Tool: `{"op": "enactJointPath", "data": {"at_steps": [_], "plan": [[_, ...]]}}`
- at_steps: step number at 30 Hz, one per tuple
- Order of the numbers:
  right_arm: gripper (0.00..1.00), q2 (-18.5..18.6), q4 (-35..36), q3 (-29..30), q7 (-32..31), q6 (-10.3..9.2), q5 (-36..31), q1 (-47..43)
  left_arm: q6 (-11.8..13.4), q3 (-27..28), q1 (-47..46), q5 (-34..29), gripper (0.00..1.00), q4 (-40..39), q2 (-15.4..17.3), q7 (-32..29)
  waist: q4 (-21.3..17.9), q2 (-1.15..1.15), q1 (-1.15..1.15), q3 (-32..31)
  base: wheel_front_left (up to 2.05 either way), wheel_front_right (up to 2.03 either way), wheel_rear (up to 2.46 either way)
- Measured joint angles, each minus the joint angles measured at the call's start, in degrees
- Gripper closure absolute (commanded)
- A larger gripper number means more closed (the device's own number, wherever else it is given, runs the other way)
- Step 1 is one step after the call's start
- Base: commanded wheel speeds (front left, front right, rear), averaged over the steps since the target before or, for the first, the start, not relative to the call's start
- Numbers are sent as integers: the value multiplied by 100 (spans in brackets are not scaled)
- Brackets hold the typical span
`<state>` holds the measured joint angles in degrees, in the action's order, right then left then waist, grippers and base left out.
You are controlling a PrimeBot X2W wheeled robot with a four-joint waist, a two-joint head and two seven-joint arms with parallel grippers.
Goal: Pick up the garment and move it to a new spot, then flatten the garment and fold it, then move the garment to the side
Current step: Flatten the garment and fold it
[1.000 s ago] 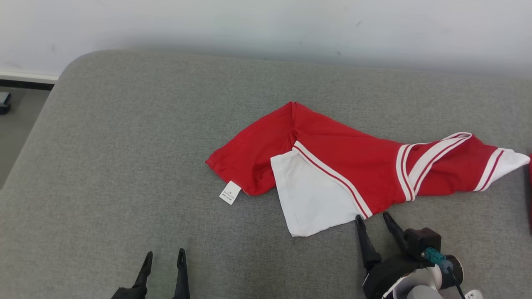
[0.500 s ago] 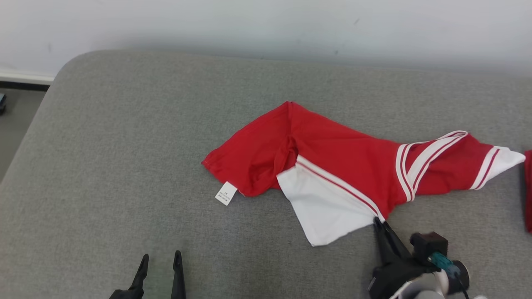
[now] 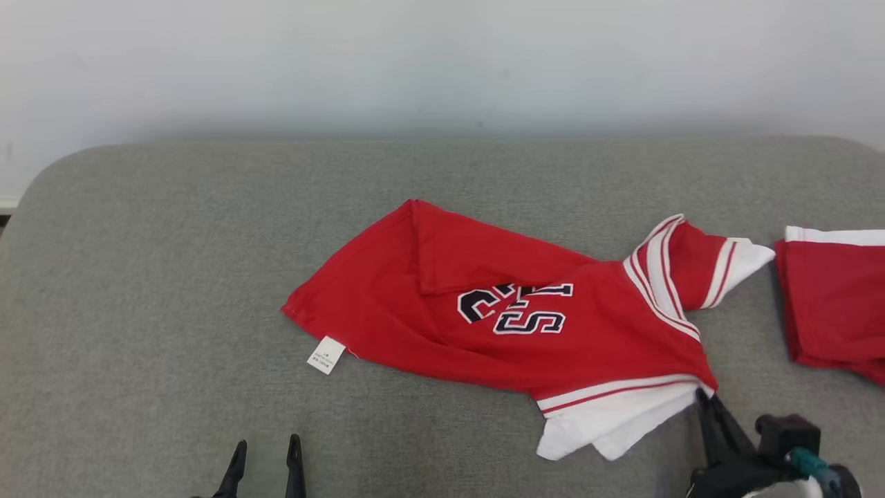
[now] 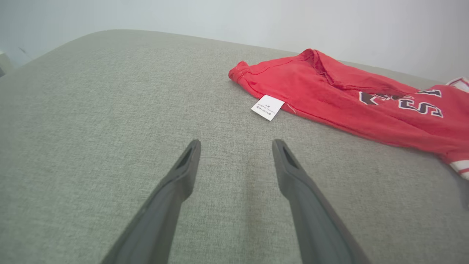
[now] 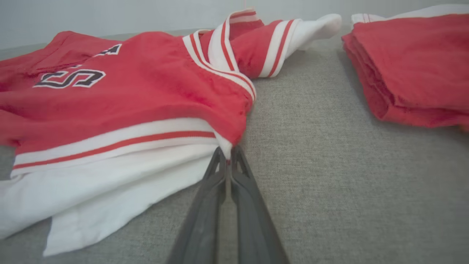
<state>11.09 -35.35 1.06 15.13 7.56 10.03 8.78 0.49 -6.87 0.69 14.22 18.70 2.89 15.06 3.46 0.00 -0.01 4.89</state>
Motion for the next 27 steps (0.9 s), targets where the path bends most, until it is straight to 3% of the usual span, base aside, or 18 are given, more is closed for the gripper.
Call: {"op": "enactJointPath", "data": {"at_steps": [1,2,4,5,6,7,17,27], "plan": [[75,30,23,-2,0,0,-4,79,-1,5,-1,-1,0,1,1,0,-44,0,0,-11,0,0,0],[66,69,49,-5,-1,0,-36,174,-5,4,-2,-5,0,5,0,0,-86,0,0,-18,0,0,0],[56,91,51,9,0,0,-107,368,-8,11,-5,-11,0,14,0,0,-152,0,0,-25,0,0,0],[42,92,12,41,0,0,-147,459,-20,11,-7,-14,0,21,0,0,-176,0,1,-26,0,0,0],[9,98,-37,80,-1,0,-210,544,-34,9,-9,-20,0,31,1,0,-192,0,1,-27,0,0,0],[0,110,-83,135,-1,0,-247,614,-47,10,-14,-23,0,45,0,0,-198,0,1,-33,0,0,0],[0,-90,170,486,0,0,-364,518,-47,102,11,-45,0,22,1,0,-208,0,1,-116,0,0,0],[0,-371,446,188,0,0,-347,288,-51,74,-354,-110,0,-15,0,0,-359,0,1,190,0,0,0]]}}
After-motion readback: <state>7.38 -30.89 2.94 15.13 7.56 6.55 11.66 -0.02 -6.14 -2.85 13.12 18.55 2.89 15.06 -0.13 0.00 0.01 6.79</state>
